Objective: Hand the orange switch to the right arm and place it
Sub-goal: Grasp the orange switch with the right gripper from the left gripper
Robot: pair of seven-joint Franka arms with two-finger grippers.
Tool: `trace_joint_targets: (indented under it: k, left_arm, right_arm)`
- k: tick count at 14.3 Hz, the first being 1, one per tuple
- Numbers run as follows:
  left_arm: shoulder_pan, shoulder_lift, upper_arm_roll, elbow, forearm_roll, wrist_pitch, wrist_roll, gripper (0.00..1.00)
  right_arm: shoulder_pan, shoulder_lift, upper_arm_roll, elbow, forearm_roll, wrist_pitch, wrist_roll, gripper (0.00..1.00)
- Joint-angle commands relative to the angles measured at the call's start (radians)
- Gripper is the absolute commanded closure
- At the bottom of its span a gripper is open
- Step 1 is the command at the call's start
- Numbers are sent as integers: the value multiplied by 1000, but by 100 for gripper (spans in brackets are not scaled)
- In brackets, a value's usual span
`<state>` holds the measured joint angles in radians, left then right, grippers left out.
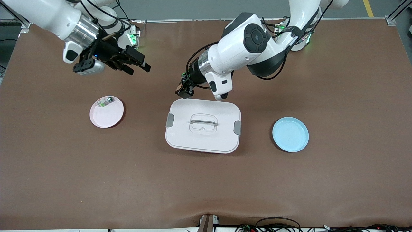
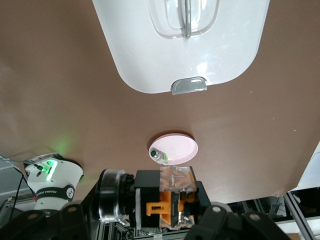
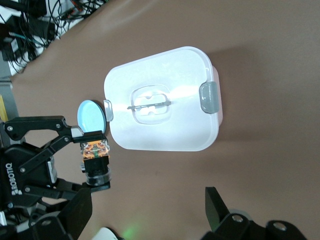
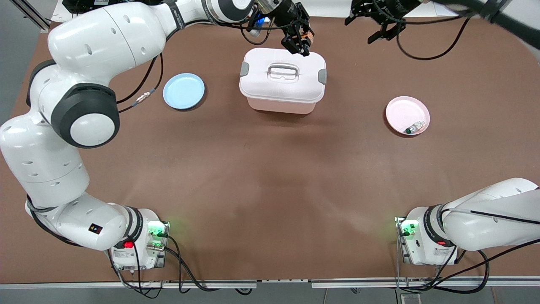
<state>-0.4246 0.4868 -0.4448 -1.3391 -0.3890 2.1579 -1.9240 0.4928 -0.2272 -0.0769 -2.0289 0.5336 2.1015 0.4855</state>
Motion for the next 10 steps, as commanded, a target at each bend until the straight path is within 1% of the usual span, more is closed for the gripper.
trace_joint_targets:
  k: [1, 4, 8, 10]
  left_arm:
    - [-10, 13, 3, 28, -16, 5, -36, 100]
    - [-10, 13, 3, 28, -16, 5, -40, 100]
    - [-10, 13, 5, 28, -16, 5, -38, 100]
    - [-10, 13, 5, 28, -16, 5, -38, 100]
  right_arm:
    - [56, -23, -12, -45, 46, 95, 67, 0]
    - [56, 9, -12, -44, 135, 133, 64, 0]
    - [84, 60, -12, -39, 146, 172, -10, 0]
    - [110, 89, -12, -25, 158, 198, -12, 0]
